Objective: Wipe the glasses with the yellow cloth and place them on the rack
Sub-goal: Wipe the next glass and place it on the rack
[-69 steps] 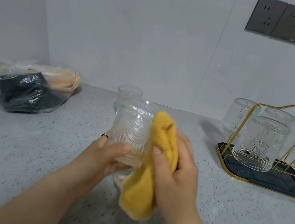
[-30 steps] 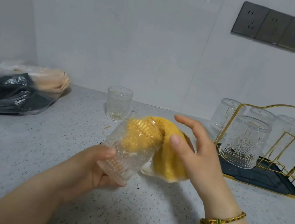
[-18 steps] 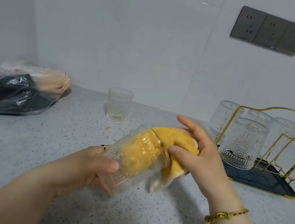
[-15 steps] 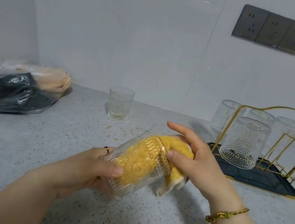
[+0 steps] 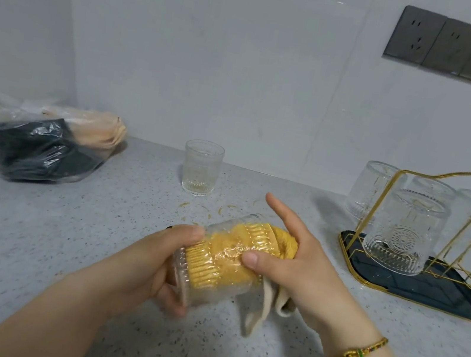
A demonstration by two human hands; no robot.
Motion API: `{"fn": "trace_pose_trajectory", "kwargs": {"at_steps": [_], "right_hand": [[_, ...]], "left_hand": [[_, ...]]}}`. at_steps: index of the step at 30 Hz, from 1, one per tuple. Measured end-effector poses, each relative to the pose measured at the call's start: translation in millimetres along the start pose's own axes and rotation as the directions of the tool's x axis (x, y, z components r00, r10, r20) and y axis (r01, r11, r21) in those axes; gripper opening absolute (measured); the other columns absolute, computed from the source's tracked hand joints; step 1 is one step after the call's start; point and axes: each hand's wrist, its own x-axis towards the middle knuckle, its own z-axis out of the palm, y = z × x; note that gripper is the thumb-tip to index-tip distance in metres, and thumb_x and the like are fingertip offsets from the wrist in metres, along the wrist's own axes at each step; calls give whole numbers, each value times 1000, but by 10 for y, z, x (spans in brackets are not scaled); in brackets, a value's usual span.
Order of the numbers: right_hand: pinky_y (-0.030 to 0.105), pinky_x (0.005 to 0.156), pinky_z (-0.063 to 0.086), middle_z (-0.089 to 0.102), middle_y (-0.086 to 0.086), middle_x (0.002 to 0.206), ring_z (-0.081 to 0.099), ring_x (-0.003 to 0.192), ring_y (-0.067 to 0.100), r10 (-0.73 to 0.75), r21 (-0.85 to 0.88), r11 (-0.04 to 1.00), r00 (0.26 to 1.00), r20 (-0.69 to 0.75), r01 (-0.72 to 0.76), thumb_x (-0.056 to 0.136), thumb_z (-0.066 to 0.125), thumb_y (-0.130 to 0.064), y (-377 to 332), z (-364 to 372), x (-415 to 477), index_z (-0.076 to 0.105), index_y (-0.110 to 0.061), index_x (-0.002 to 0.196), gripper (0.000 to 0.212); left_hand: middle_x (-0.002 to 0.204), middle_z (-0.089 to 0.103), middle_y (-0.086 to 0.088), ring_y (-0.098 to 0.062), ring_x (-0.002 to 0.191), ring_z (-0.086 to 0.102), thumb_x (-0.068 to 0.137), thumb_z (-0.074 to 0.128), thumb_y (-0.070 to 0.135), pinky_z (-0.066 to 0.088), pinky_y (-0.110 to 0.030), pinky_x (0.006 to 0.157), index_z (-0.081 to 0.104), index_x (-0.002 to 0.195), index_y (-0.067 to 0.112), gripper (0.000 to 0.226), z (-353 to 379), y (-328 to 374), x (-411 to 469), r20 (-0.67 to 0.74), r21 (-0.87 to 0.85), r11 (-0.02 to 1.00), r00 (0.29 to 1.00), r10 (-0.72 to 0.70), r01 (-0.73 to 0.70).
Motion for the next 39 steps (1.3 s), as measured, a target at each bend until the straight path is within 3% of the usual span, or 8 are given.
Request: {"fn": "trace_pose_trajectory", "kwargs": {"at_steps": [5,8,13,19,22,27,33,39], "right_hand": [[32,86,50,57,16,122,64,92,20,137,326,943,973,-185,-71,42,79,-36,104,44,45,55,-40,107,69],[35,97,46,56,-6,121,55,111,15,32,147,989,978,-208,-1,56,81,-32,61,76,32,56,-46,101,54],[5,74,42,56,-28,91,53,85,-15,-220,-72,974,969,-111,213,67,75,-6,-69,209,-57,51,-45,100,56],[15,69,51,61,-6,95,61,77,4,25,191,982,979,-204,15,71,72,-16,53,136,19,62,-37,94,33],[28,71,57,65,11,101,66,75,16,156,427,900,978,-139,-83,67,71,-17,3,135,7,63,-32,94,32],[11,77,47,54,-19,101,55,85,-9,-147,-1,989,981,-123,148,67,75,-8,-94,281,-67,47,-46,105,60],[7,72,47,56,-17,109,56,90,-8,13,207,978,979,-203,30,69,74,-18,-2,195,-20,50,-43,111,55],[18,79,48,54,-6,122,56,104,4,124,319,947,962,-245,-41,70,73,-21,27,206,-10,47,-36,122,59]], "left_hand": [[136,40,10,-7,96,67,59,82,27,55,-26,78,37,111,56,74,35,5,14,-150,227,960,968,201,-164],[110,59,5,0,72,69,70,75,6,56,-19,61,46,107,40,58,58,-3,45,-240,235,945,929,283,-227],[55,61,-7,-16,37,55,73,51,52,51,-23,39,55,96,14,44,70,6,80,-276,-93,995,961,19,-46],[117,57,7,-11,96,64,52,77,42,56,-27,74,44,111,46,67,36,-24,56,-174,108,984,972,156,-139],[106,59,10,-4,82,66,54,70,23,54,-19,59,45,108,45,64,50,19,28,-205,195,951,938,278,-240],[62,69,-5,-16,41,61,60,60,48,41,-17,32,57,99,18,50,90,22,11,-254,-104,979,957,144,-175],[100,68,0,-19,80,70,53,81,38,58,-29,57,57,109,29,62,15,26,15,-172,-126,979,975,138,-161],[77,70,16,1,69,67,45,74,25,52,-15,54,55,100,31,58,13,16,22,-231,109,942,914,334,-317]]}}
